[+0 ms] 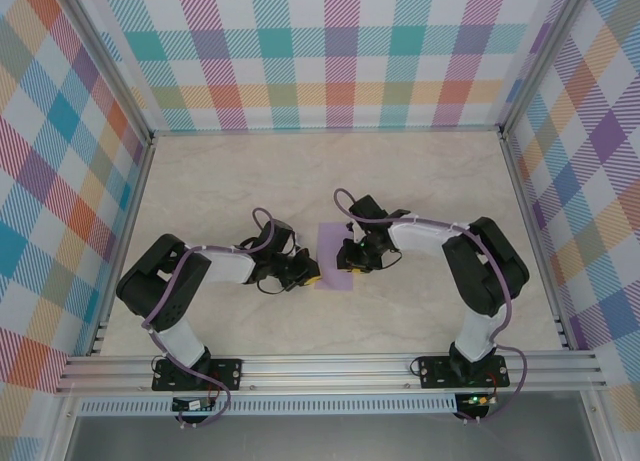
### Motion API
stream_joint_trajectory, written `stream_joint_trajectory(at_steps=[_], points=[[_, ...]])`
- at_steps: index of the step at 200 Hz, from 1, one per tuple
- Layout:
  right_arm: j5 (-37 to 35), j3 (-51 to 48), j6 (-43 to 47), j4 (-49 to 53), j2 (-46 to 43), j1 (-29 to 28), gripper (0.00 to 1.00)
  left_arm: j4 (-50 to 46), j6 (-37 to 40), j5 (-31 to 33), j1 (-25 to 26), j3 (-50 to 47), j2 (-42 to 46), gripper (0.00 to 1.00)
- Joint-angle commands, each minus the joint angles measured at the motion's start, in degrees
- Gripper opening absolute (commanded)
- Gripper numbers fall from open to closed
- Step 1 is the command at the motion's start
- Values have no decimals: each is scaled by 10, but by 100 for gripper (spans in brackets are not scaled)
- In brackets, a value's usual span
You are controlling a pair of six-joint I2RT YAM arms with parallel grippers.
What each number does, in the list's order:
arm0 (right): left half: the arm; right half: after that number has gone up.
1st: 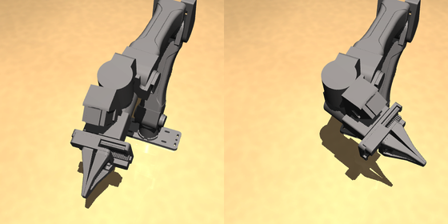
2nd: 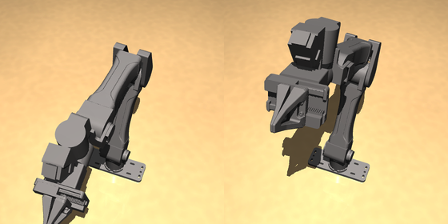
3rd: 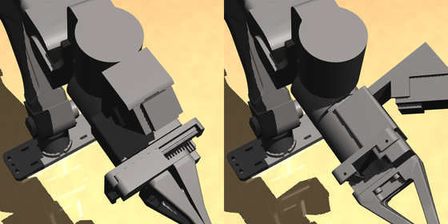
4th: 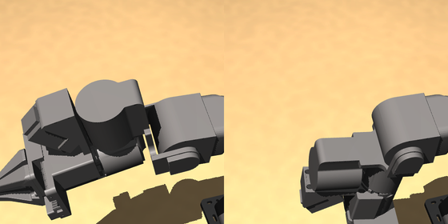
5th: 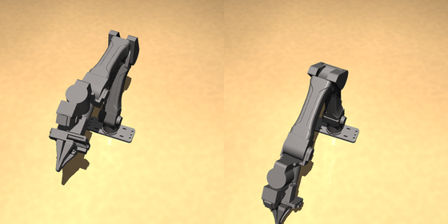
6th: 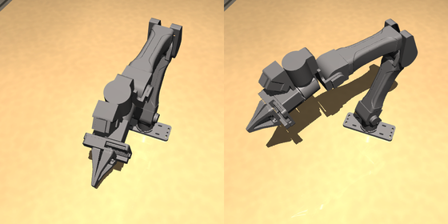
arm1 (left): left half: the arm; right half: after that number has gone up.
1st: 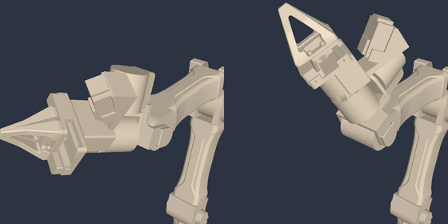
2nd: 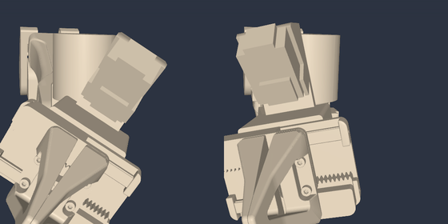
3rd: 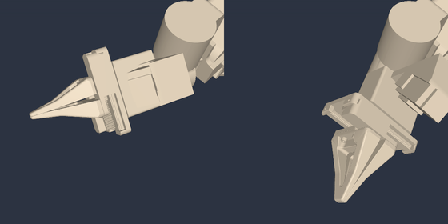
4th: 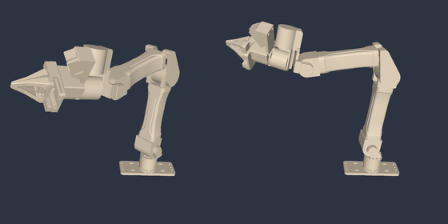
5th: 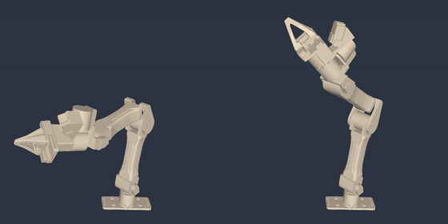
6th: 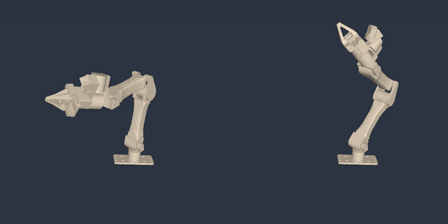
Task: Fold a paper plane with a square sheet of paper (pick it up from the middle)
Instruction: Fold the triangle a second time at the center of the table.
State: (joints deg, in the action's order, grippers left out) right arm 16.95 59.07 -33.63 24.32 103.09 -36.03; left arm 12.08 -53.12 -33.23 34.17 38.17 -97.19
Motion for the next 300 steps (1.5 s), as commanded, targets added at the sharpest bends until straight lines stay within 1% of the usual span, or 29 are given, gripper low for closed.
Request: stream_joint_trajectory(at_steps=[1,31,59,99,144,177,198,213,231,260,275,300], points=[[-6,19,9,27,19,1,28,39,-10,-29,7,12,0,2],[-2,19,8,26,24,1,28,46,-10,-37,11,18,10,5],[5,20,8,22,15,1,29,55,-14,-42,12,29,-1,7],[25,20,-4,7,-7,9,31,67,-25,-31,14,42,-20,8],[45,13,-16,3,-6,20,30,81,-33,-27,15,51,-26,10],[36,-9,-32,-13,-56,38,31,77,-36,-24,15,57,-33,10],[24,-31,-42,-22,-97,48,33,74,-37,-22,15,59,-39,10],[18,-47,-44,-30,-123,50,37,75,-38,-20,15,60,-43,10],[37,-65,-37,-55,-147,50,44,76,-39,-19,15,61,-46,10],[105,-79,-14,-101,-163,49,54,75,-40,-19,16,61,-47,10],[128,-66,2,-90,-149,49,54,74,-40,-18,16,60,-47,10],[138,-50,22,-74,-125,49,48,73,-40,-17,17,60,-48,10]])
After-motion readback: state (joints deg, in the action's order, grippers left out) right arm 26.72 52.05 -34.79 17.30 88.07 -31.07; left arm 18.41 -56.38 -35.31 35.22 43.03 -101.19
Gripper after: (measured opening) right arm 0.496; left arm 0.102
